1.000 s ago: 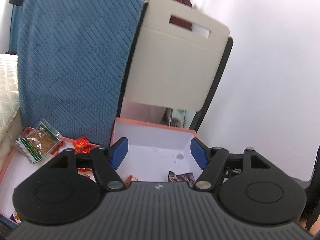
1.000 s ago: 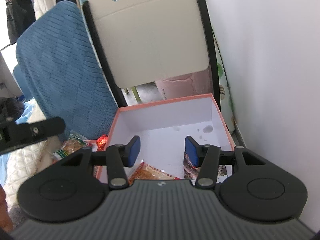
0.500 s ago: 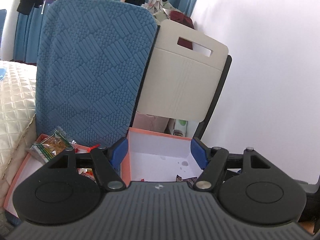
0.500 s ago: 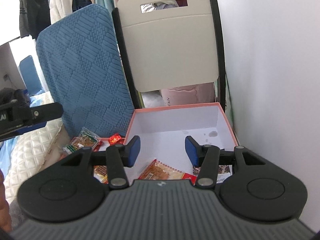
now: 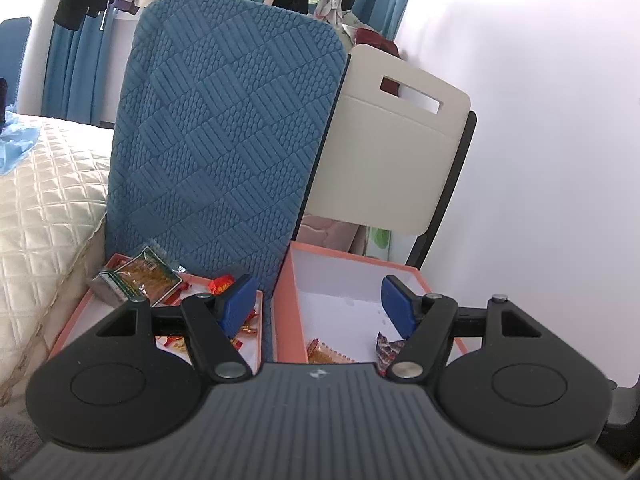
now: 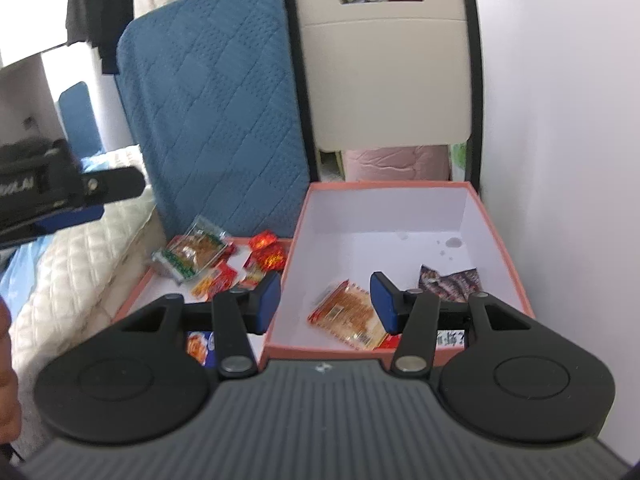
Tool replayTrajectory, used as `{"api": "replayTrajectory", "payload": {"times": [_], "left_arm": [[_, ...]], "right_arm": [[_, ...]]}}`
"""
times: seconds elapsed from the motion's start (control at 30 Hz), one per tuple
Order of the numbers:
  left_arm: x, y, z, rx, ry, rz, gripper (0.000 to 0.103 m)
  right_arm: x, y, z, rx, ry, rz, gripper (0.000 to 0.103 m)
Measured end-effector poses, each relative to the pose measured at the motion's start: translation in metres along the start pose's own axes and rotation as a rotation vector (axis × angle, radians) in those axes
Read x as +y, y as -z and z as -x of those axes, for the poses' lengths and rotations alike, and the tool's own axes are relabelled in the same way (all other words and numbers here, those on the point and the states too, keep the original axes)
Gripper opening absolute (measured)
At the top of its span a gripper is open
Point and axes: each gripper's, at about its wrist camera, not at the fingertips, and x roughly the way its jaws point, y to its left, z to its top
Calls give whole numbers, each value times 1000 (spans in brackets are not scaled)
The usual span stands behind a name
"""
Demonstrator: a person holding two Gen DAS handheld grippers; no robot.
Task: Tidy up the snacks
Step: 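Raise both open grippers away from the pink box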
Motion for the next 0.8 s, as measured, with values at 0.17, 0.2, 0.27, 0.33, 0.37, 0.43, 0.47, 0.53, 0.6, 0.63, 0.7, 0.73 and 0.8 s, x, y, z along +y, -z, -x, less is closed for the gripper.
{"api": "replayTrajectory", "payload": {"times": [0.17, 0.2, 0.27, 0.33, 0.37, 0.43, 0.47, 0.53, 0.6, 0.63, 0.7, 0.73, 0.8], "left_arm": [[9, 14, 3, 6, -5, 3, 74], [12, 17, 3, 7, -6, 5, 74], [18, 21, 2, 14, -14, 10, 74], [26, 27, 0, 23, -24, 21, 74], [29, 28, -2, 29, -26, 25, 74], [37, 33, -4, 40, -35, 33, 74], [40, 34, -6, 47, -40, 38, 74], [47, 38, -8, 60, -42, 43, 74], [53, 42, -10, 72, -44, 41, 74], [56, 44, -10, 76, -47, 39, 74], [62, 49, -10, 84, -53, 43, 74], [66, 52, -10, 86, -60, 51, 74], [74, 61, -10, 86, -79, 67, 74]], "right_arm": [[14, 19, -5, 24, -24, 24, 53], [17, 21, -5, 27, -33, 27, 53], [23, 27, -7, 32, -43, 39, 53], [28, 31, -9, 40, -46, 50, 53], [30, 33, -12, 45, -49, 55, 53], [33, 37, -16, 57, -53, 56, 53], [35, 38, -19, 62, -53, 58, 53], [39, 41, -23, 73, -55, 65, 53], [43, 45, -26, 75, -62, 69, 52], [45, 48, -28, 82, -57, 70, 52], [48, 53, -32, 99, -59, 70, 52], [51, 55, -33, 106, -62, 72, 52], [56, 60, -35, 116, -63, 82, 52]]}}
